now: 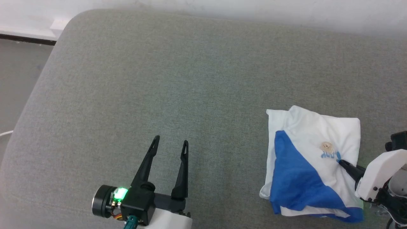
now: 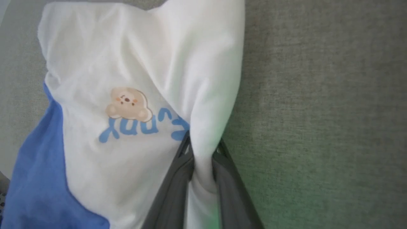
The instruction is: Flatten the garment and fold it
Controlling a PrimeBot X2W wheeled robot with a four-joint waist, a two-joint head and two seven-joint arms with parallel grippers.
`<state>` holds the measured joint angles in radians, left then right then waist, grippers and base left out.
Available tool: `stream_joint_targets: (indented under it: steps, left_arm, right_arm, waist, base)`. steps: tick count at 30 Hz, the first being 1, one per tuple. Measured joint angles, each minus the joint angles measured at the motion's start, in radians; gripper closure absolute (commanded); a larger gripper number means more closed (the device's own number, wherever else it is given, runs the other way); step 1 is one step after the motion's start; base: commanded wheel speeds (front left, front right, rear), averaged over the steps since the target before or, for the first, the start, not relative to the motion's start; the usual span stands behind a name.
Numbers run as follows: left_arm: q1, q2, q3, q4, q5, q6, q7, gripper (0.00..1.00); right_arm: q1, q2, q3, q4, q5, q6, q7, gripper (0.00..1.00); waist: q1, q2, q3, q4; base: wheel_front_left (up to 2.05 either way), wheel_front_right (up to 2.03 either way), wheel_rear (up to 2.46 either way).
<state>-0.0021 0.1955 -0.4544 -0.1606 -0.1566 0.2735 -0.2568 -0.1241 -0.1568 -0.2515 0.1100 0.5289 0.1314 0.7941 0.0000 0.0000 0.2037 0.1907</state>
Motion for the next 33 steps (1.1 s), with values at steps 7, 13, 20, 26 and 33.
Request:
stream_joint_targets:
  steps: [7, 13, 20, 26, 33]
  left_arm:
    - [0.0, 0.005, -0.007, -0.02, 0.006, 0.0, 0.018, 0.0]
    - [-0.001, 0.02, -0.006, -0.041, 0.009, 0.005, 0.045, 0.0]
    - [-0.002, 0.028, -0.006, -0.05, 0.01, 0.01, 0.064, 0.0]
    - [-0.009, 0.03, -0.006, -0.049, 0.01, 0.01, 0.073, 0.0]
    - [-0.048, 0.031, -0.008, -0.039, 0.01, 0.009, 0.073, 0.0]
  right_arm:
    - [0.0, -0.064, 0.069, -0.045, 0.01, 0.0, -0.024, 1.0]
    - [-0.026, -0.128, 0.139, -0.062, 0.015, 0.0, -0.038, 1.0]
    - [-0.075, -0.181, 0.228, -0.047, 0.026, 0.0, -0.062, 1.0]
    - [-0.135, -0.239, 0.327, -0.012, 0.019, 0.0, -0.12, 1.0]
    - [-0.201, -0.281, 0.417, 0.045, 0.035, 0.0, -0.175, 1.0]
  waist:
    - [0.0, 0.0, -0.024, -0.043]
    - [0.0001, 0.0, -0.04, -0.102]
    - [0.0, 0.0, -0.048, -0.188]
    - [0.0, 0.0, -0.049, -0.271]
    - [0.0001, 0.0, -0.04, -0.359]
  base:
    - [0.0, 0.0, 0.0]
    - [0.0, 0.0, 0.0]
    - [0.0, 0.0, 0.0]
    - [0.0, 0.0, 0.0]
    - [0.0, 0.0, 0.0]
